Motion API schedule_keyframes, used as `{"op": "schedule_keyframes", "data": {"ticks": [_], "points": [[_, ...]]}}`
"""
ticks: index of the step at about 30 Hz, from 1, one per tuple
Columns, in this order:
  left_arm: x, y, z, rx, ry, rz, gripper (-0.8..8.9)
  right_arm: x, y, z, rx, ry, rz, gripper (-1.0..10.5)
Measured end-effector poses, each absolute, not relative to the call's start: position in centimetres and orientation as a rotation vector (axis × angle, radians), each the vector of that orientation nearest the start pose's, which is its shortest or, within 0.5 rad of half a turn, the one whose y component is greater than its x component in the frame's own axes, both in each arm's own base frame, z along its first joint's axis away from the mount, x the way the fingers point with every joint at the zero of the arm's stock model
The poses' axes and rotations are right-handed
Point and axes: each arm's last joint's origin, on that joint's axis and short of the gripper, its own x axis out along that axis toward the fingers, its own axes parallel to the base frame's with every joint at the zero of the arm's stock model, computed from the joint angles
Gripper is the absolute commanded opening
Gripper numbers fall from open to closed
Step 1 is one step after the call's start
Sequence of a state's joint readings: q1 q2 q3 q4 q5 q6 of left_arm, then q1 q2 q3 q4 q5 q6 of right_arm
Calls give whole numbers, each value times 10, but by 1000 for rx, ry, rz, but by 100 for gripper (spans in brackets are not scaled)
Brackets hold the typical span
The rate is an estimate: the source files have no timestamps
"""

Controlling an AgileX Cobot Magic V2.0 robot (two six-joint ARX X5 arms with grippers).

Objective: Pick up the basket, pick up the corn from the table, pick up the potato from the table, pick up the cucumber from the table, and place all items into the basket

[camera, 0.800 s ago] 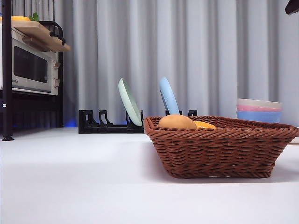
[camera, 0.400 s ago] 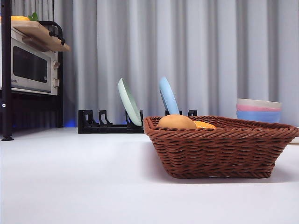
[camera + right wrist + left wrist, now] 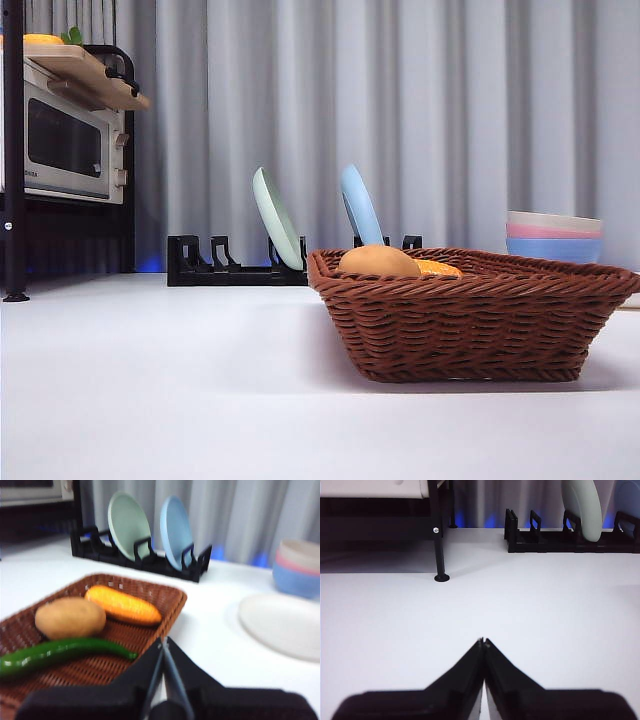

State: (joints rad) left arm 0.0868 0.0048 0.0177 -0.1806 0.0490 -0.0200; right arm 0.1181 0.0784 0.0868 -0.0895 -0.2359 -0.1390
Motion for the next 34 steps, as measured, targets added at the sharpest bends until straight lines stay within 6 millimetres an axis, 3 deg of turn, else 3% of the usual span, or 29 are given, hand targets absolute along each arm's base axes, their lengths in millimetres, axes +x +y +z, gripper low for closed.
{"op": "schedule_keyframes", "data": {"ticks": [5, 9, 34], "points": [[95, 7, 152, -32, 167, 40, -1, 94, 18, 164, -104, 36, 352, 2], [95, 7, 152, -32, 167, 40, -1, 94, 17, 155, -78, 117, 353, 2], [95, 7, 152, -32, 167, 40, -1, 94, 17, 154, 6, 139, 346, 2]]}}
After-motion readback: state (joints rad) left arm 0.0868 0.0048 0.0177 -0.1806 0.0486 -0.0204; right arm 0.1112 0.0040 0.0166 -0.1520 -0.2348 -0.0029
